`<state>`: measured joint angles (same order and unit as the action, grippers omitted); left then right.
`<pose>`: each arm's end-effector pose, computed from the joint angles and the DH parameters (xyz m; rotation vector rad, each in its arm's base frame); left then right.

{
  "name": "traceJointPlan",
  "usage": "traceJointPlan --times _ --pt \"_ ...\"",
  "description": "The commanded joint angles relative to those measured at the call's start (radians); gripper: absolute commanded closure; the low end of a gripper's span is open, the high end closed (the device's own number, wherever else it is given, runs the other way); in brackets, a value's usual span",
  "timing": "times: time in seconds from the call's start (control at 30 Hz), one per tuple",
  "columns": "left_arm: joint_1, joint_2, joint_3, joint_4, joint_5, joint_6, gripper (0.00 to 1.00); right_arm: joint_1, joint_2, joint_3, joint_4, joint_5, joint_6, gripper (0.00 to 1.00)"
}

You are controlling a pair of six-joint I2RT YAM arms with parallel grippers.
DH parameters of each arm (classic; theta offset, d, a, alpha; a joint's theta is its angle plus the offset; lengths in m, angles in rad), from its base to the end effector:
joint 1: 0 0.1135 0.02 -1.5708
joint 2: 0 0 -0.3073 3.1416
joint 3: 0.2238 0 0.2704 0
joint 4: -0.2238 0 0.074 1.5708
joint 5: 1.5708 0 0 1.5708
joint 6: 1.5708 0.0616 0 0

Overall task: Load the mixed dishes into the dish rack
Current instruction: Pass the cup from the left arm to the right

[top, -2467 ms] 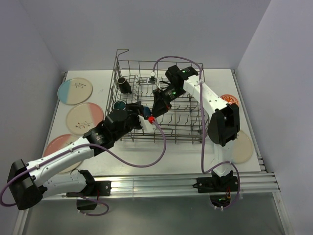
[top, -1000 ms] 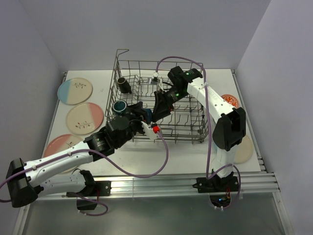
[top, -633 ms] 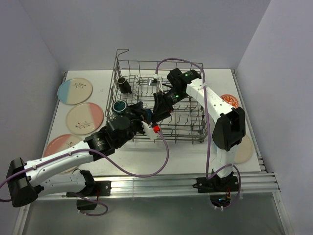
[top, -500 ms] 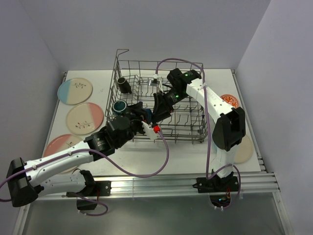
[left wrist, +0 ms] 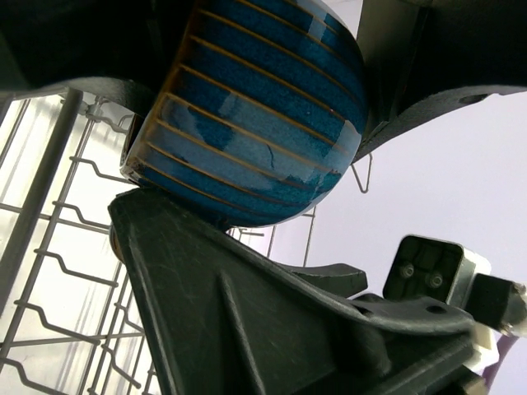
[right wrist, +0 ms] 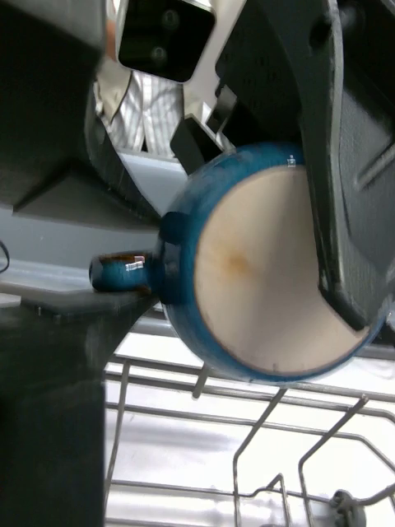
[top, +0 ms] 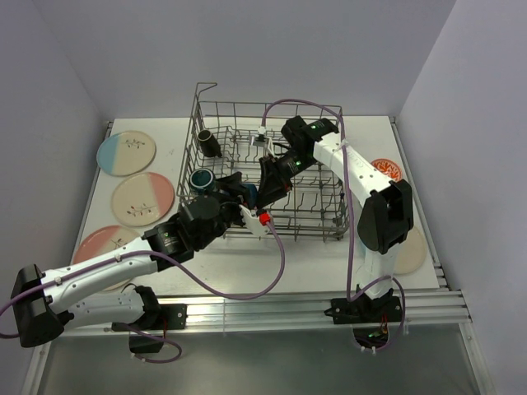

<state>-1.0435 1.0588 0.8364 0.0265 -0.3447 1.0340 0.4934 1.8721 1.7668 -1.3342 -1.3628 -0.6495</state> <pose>0.1535 -0.2222 0.3561 1.3786 1.1012 0.2972 0.3159 0.2383 0.3529 -1.3420 1.8612 1.8408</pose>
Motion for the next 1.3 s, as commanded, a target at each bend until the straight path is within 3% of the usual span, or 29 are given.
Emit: traceJointPlan --times 0.0,0.07,0.1,0.2,0.33,0.43,0.6,0.73,0.77,0.8,1.07,1.27 --pt "-0.006 0.021 0.056 0.107 0.016 -0.002 1.0 0.043 -0.041 -0.004 -0.111 -0.102 -0.013 0.63" --pt "-0.006 0.02 0.056 0.108 0.016 -0.002 1.0 0.048 -0.042 -0.007 -0.111 -0.105 -0.015 0.69" --pt "-0.006 0.021 0.056 0.108 0.016 -0.003 1.0 0.05 -0.042 -0.009 -0.111 -0.107 -0.018 0.82" --pt "-0.006 0.021 0.05 0.107 0.013 -0.009 1.0 0.051 -0.042 -0.009 -0.111 -0.117 -0.021 1.0" --pt "-0.006 0.015 0.038 0.102 0.012 -0.028 0.97 0.05 -0.045 -0.004 -0.111 -0.127 -0.03 1.0" --pt "-0.006 0.0 0.02 0.107 0.007 -0.051 0.84 0.043 -0.044 -0.006 -0.111 -0.134 -0.032 1.0" --pt "-0.006 -0.026 -0.006 0.113 0.006 -0.097 0.45 0.03 -0.039 0.003 -0.111 -0.151 -0.03 1.0" --pt "-0.007 -0.043 -0.026 0.108 0.0 -0.13 0.21 0.022 -0.033 0.017 -0.111 -0.151 -0.03 1.0" --pt "-0.007 -0.048 -0.028 0.107 -0.002 -0.134 0.06 0.02 -0.031 0.019 -0.111 -0.151 -0.03 1.0" --pt "-0.007 -0.052 -0.029 0.104 -0.004 -0.138 0.01 0.02 -0.03 0.02 -0.111 -0.15 -0.032 1.0" --pt "-0.007 -0.071 -0.03 0.087 -0.019 -0.161 0.01 0.016 -0.022 0.017 -0.109 -0.139 -0.041 1.0" --pt "-0.007 -0.101 -0.01 -0.017 0.026 -0.209 0.01 -0.006 -0.005 0.033 -0.109 -0.145 -0.044 1.0"
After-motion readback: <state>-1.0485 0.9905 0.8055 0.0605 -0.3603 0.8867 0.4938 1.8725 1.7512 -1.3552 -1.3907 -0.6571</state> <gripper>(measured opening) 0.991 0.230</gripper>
